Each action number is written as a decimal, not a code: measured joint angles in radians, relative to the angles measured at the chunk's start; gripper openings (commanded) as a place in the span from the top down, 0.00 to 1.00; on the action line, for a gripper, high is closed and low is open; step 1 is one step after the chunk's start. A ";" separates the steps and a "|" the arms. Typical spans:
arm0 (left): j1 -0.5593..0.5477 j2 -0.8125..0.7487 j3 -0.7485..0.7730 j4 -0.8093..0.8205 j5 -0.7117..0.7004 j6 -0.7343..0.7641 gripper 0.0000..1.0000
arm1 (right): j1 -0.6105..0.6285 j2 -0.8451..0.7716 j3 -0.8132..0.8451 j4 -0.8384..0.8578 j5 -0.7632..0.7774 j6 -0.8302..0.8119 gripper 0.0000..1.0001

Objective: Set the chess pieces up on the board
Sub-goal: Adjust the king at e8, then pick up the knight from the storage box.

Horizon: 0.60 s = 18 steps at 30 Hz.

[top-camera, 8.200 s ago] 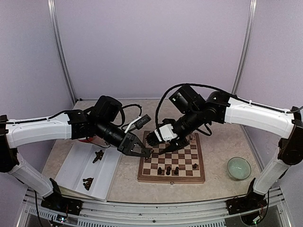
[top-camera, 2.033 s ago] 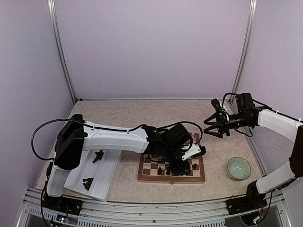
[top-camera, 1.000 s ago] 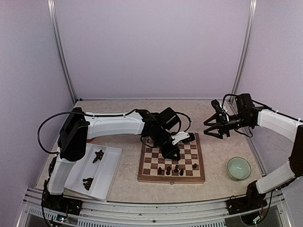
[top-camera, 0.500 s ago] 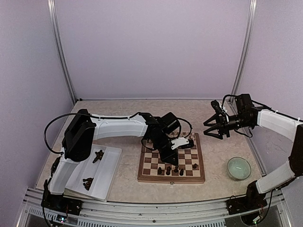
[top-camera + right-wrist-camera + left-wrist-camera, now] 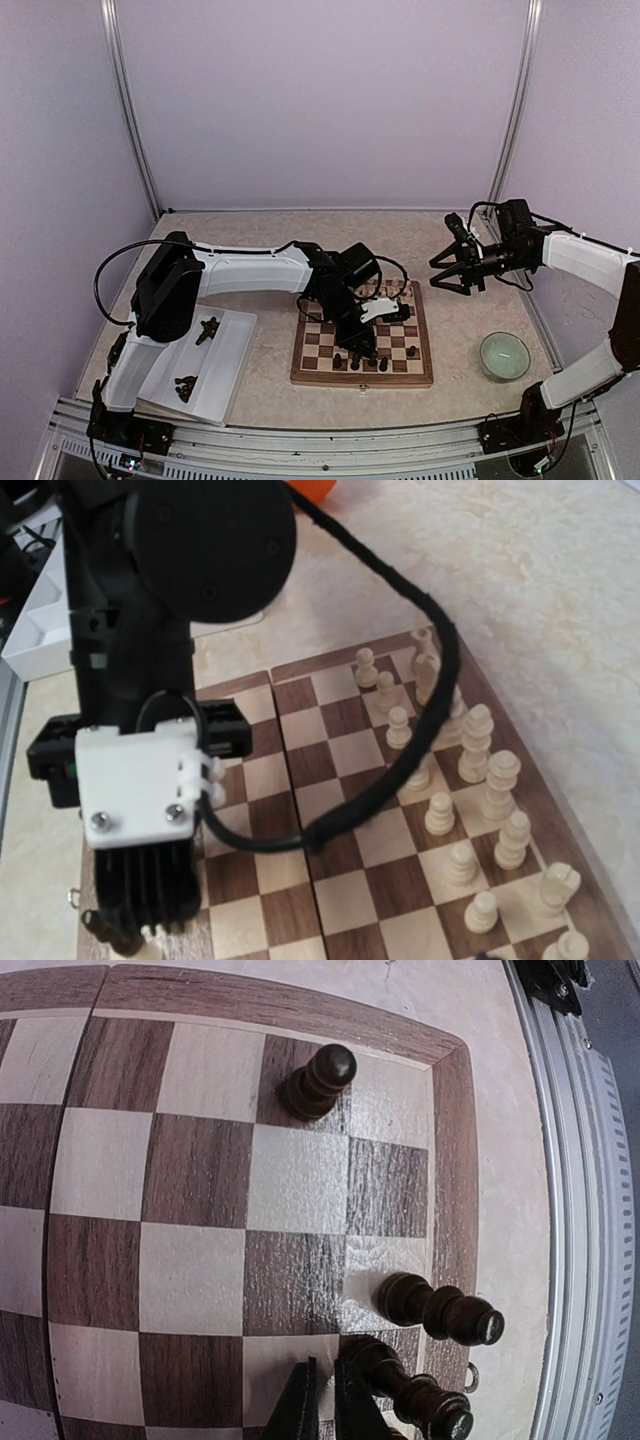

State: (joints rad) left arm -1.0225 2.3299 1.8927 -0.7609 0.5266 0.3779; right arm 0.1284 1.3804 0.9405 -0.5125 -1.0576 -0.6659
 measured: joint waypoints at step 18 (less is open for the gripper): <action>0.005 0.000 -0.004 -0.007 0.010 0.008 0.88 | 0.000 0.005 0.000 -0.007 -0.001 -0.003 0.35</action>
State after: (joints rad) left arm -1.0176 2.3299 1.8889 -0.7677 0.5362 0.3855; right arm 0.1284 1.3857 0.9405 -0.5198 -1.0588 -0.6689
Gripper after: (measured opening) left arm 0.097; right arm 0.646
